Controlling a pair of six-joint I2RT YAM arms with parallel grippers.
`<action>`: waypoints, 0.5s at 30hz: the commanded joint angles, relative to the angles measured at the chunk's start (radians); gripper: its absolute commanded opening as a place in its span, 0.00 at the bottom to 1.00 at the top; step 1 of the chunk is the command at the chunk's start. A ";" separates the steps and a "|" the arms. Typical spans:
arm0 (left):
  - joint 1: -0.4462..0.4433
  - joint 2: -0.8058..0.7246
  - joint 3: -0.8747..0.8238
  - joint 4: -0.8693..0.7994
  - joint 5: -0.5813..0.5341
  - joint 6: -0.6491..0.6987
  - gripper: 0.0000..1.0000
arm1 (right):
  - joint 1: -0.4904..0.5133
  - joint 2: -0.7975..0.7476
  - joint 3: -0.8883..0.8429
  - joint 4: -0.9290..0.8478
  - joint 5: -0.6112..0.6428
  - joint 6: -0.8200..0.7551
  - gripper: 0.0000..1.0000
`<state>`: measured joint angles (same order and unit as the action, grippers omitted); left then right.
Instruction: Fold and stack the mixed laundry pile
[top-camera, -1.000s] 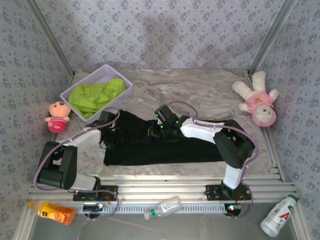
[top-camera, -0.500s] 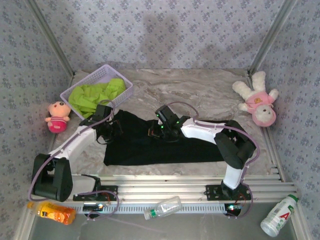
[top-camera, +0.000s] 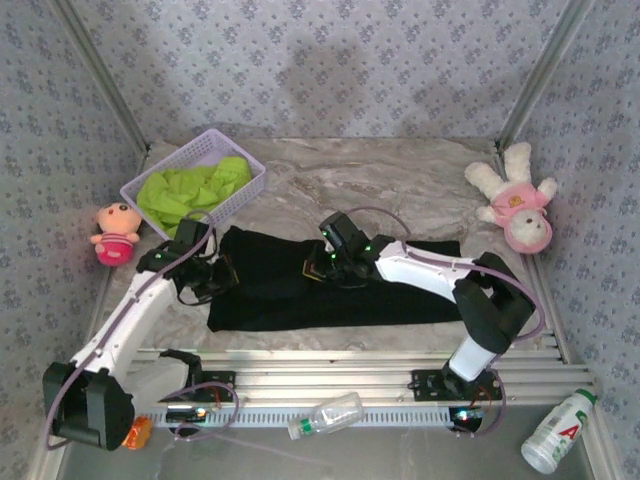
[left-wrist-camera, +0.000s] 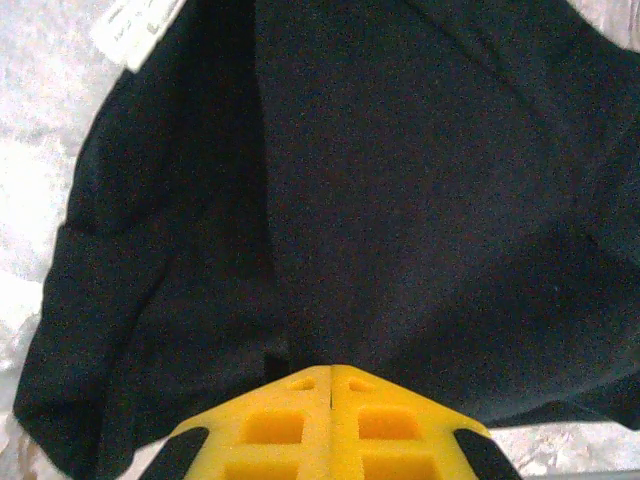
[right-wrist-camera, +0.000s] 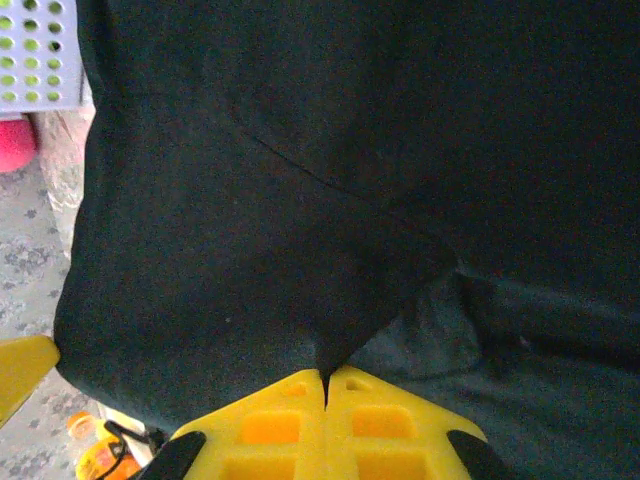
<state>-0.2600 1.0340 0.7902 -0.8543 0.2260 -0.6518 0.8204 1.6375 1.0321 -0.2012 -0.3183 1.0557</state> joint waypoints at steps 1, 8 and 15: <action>-0.008 -0.015 -0.033 -0.129 0.046 -0.003 0.00 | 0.030 -0.018 -0.011 -0.113 -0.043 0.033 0.02; -0.035 -0.062 -0.083 -0.137 0.013 -0.060 0.44 | 0.026 0.029 0.005 -0.199 -0.044 0.007 0.36; 0.026 0.042 0.063 -0.027 -0.101 -0.020 0.73 | -0.020 -0.039 0.090 -0.376 0.121 -0.095 0.57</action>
<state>-0.2672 1.0290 0.7761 -0.9596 0.1776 -0.6891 0.8288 1.6455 1.0672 -0.4534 -0.2989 1.0214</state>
